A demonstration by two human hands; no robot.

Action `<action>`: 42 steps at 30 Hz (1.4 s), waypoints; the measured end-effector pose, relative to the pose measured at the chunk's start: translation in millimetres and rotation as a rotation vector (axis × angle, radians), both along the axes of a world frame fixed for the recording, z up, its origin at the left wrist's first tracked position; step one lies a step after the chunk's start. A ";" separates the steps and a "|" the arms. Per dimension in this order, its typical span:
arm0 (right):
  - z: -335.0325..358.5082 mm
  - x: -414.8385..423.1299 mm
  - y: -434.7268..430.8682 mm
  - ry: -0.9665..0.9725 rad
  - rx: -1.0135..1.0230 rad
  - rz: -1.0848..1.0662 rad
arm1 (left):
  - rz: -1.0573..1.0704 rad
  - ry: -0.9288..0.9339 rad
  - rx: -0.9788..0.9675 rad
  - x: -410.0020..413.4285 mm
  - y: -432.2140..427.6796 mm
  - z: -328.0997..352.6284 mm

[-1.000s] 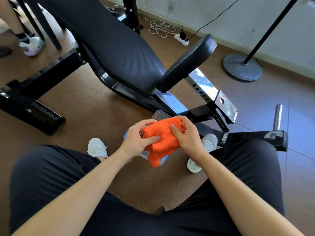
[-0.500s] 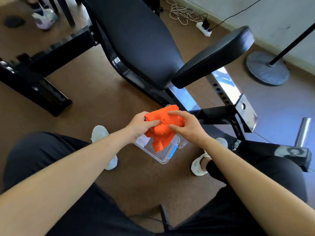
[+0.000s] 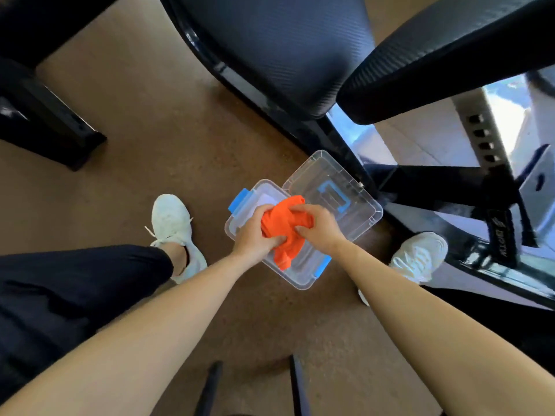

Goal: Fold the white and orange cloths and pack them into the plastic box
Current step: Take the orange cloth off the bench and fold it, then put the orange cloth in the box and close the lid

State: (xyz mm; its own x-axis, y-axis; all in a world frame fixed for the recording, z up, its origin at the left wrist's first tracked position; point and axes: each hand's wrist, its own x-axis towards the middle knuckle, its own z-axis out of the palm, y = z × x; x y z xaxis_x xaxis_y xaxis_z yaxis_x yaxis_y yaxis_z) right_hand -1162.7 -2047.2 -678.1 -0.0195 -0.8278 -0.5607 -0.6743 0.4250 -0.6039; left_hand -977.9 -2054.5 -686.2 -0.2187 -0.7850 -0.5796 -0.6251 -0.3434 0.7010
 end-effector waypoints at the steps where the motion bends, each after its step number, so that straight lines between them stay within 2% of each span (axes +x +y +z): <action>1: -13.6 0.5 -1.1 0.002 0.016 0.018 | -0.034 -0.040 -0.003 -0.4 -1.0 -11.3; 13: -140.9 12.3 2.9 0.029 0.111 0.084 | -0.440 -0.511 -0.019 -2.4 -22.3 -110.0; 17: -158.9 5.7 2.8 0.075 0.126 0.188 | -0.592 -0.535 -0.041 2.0 -17.8 -121.6; 22: -165.2 -8.2 -6.6 0.065 0.142 0.426 | -0.695 -0.561 -0.306 18.4 -19.4 -115.2; 24: -159.8 -7.7 1.8 0.126 0.191 0.444 | -0.742 -0.583 -0.321 22.0 -20.8 -110.3; 26: -146.7 -1.1 19.4 0.211 0.121 0.313 | -0.789 -0.614 -0.238 21.7 -24.1 -109.9; 29: -129.9 17.6 41.3 0.276 0.018 -0.029 | -0.861 -0.669 -0.119 17.6 -31.2 -116.2; 32: -132.6 39.5 44.9 0.124 0.153 -0.294 | -0.880 -0.678 -0.035 13.5 -36.6 -121.9; 36: -157.3 48.7 37.4 0.051 0.314 -0.461 | -0.910 -0.662 0.079 11.7 -43.4 -127.4; 42: -183.7 54.3 27.8 -0.185 0.300 -0.672 | -0.998 -0.650 0.157 15.9 -46.2 -133.1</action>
